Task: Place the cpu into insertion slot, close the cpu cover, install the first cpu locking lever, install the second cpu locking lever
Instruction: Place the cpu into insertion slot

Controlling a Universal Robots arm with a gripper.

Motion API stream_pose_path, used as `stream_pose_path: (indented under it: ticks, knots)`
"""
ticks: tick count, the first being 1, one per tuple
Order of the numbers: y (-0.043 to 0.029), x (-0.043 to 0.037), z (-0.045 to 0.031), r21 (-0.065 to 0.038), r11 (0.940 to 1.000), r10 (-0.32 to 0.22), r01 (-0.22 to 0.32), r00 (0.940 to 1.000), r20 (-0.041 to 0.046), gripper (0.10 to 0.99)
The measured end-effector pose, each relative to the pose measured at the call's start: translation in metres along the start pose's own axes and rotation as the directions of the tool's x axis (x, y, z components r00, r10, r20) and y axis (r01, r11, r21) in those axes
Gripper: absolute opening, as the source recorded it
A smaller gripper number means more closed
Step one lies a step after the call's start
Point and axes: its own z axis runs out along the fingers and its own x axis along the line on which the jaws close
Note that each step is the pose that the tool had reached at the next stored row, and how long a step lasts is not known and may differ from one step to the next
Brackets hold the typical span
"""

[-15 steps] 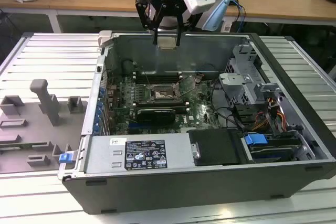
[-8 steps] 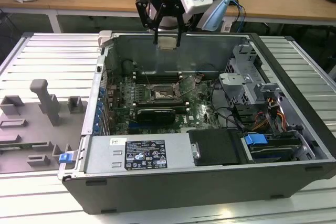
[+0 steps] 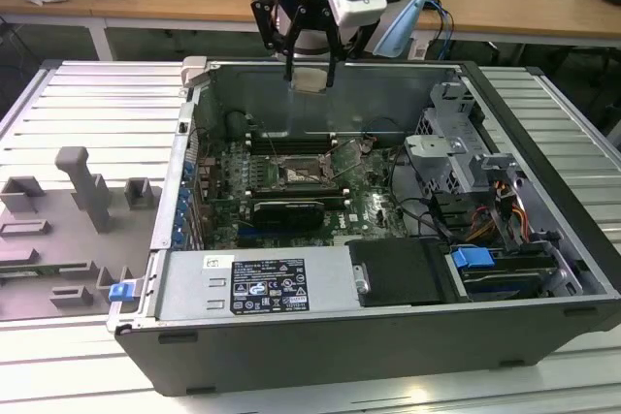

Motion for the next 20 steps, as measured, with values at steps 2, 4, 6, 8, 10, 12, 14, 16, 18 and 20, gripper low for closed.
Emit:
stream_pose_path:
  ticks: [2,4,6,8,10,12,14,16,18,20]
  knots:
    - [0.0,0.0,0.0,-0.001,0.9994,0.034,-0.034,0.9994,0.0029,0.541]
    - [0.0,0.0,0.0001,-0.001,0.9981,0.062,-0.062,0.9981,0.0054,0.541]
    - [0.0,0.0,0.0001,-0.002,0.9966,0.082,-0.082,0.9966,0.0071,0.541]
    - [0.0,0.0,0.0001,-0.002,0.995,0.1,-0.1,0.995,0.0087,0.541]
    - [0.0,0.0,0.0001,-0.003,0.9935,0.113,-0.113,0.9935,0.0099,0.541]
    - [0.0,0.0,0.0001,-0.003,0.992,0.126,-0.126,0.9919,0.011,0.541]
    - [0.0,0.0,0.0001,-0.003,0.9904,0.138,-0.138,0.9903,0.0121,0.541]
    - [0.0,0.0,0.0001,-0.003,0.9882,0.153,-0.153,0.9881,0.0134,0.541]
    - [0.0,0.0,0.0001,-0.004,0.9859,0.167,-0.167,0.9858,0.0147,0.541]
    - [0.0,0.0,0.0001,-0.004,0.9839,0.179,-0.179,0.9837,0.0157,0.541]
